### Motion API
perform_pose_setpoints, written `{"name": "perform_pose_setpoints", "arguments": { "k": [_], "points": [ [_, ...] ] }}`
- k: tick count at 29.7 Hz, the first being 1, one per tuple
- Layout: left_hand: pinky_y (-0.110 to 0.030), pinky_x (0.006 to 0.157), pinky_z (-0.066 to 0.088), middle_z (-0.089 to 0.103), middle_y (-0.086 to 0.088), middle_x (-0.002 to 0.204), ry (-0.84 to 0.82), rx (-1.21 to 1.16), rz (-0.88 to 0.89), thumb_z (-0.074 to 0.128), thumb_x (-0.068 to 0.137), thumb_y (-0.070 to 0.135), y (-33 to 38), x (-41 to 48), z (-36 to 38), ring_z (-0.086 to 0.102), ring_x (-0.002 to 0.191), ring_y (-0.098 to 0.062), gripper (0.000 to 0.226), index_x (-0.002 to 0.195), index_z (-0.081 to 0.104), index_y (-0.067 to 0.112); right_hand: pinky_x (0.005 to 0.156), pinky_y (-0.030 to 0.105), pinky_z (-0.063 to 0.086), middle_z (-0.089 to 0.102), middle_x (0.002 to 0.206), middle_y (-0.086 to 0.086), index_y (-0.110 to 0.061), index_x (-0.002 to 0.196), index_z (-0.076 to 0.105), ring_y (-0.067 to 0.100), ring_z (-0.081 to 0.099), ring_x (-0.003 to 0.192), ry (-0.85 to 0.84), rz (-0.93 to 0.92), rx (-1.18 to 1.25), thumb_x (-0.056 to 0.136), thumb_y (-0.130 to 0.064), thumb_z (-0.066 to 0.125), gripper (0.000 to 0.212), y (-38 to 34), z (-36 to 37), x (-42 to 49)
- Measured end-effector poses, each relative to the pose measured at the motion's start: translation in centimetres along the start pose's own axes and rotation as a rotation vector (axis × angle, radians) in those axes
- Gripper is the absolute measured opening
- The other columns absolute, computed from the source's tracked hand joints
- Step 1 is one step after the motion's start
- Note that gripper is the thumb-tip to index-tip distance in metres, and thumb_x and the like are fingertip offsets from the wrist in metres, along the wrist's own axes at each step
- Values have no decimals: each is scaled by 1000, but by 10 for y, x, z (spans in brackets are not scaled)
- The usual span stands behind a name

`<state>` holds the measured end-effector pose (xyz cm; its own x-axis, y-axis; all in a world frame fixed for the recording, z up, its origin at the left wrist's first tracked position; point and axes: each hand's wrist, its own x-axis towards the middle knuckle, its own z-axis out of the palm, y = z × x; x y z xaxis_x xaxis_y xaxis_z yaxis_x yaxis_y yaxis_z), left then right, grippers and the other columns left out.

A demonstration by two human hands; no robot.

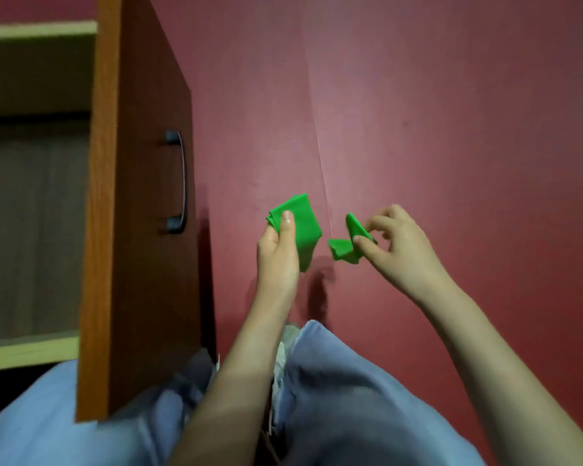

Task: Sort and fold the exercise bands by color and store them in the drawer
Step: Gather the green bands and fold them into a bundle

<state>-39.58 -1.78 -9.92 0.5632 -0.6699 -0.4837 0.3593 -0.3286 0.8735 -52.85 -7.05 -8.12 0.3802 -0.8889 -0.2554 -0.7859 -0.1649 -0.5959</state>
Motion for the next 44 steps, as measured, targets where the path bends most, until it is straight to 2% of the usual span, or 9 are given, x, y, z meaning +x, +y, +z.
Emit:
{"name": "perform_pose_setpoints", "arguments": {
  "k": [4,9,16,24,27,34,36,40,44],
  "points": [
    [-22,62,46,57,0,71,-34,35,66,38,96,18,30,-31,-11,55,64,-8,27,74,54,19,63,30,36,52,64,-12,-20,76,53,13,49,63,-20,-174,175,77,-27,48,8,-37,-39,-34],
    [-10,45,43,61,12,47,-141,-17,138,37,96,9,71,-45,-20,55,43,3,25,76,50,15,47,8,33,50,47,-11,-23,63,51,-3,43,45,-25,-179,513,78,-4,60,26,-79,-65,-47],
    [-9,51,43,60,8,57,-207,-49,242,40,94,10,118,-64,-54,53,48,6,24,76,53,17,50,15,36,52,55,-9,-24,68,55,1,43,53,-140,-296,659,72,-10,51,15,-143,-73,-81],
    [-9,56,47,67,14,59,-357,-70,217,32,94,4,135,-91,-87,61,58,5,30,84,58,16,69,49,47,65,72,15,-38,99,45,29,57,68,-9,-252,669,79,-22,50,27,-182,-39,-87],
    [-13,54,48,69,10,61,-361,-121,163,29,97,12,136,-97,-100,62,58,1,32,86,59,16,72,51,48,66,67,5,-37,102,43,34,60,70,37,-235,701,78,-22,51,29,-194,-29,-91],
    [-30,70,51,70,-12,84,-438,-300,23,40,83,55,142,-99,-121,65,75,-21,57,96,65,5,77,55,50,66,75,20,-32,125,34,39,61,75,73,-246,658,87,-8,54,49,-224,-19,-97],
    [-34,73,50,69,-11,86,-454,-234,65,41,80,57,143,-100,-125,64,79,-22,58,97,65,7,78,53,50,67,77,19,-27,132,31,37,62,77,81,-234,624,87,-9,55,53,-226,-17,-98],
    [-21,73,50,66,4,79,-343,6,273,49,91,26,144,-103,-130,63,72,-1,13,85,59,21,69,28,49,67,71,11,-21,133,34,17,60,65,142,-187,609,84,-12,60,56,-228,-14,-103],
    [-10,57,45,58,4,71,-280,-5,338,42,93,17,154,-110,-131,56,57,7,21,77,54,21,62,19,43,48,66,-5,-23,128,34,2,47,54,289,-145,645,78,-10,67,61,-226,-8,-109]
  ]
}}
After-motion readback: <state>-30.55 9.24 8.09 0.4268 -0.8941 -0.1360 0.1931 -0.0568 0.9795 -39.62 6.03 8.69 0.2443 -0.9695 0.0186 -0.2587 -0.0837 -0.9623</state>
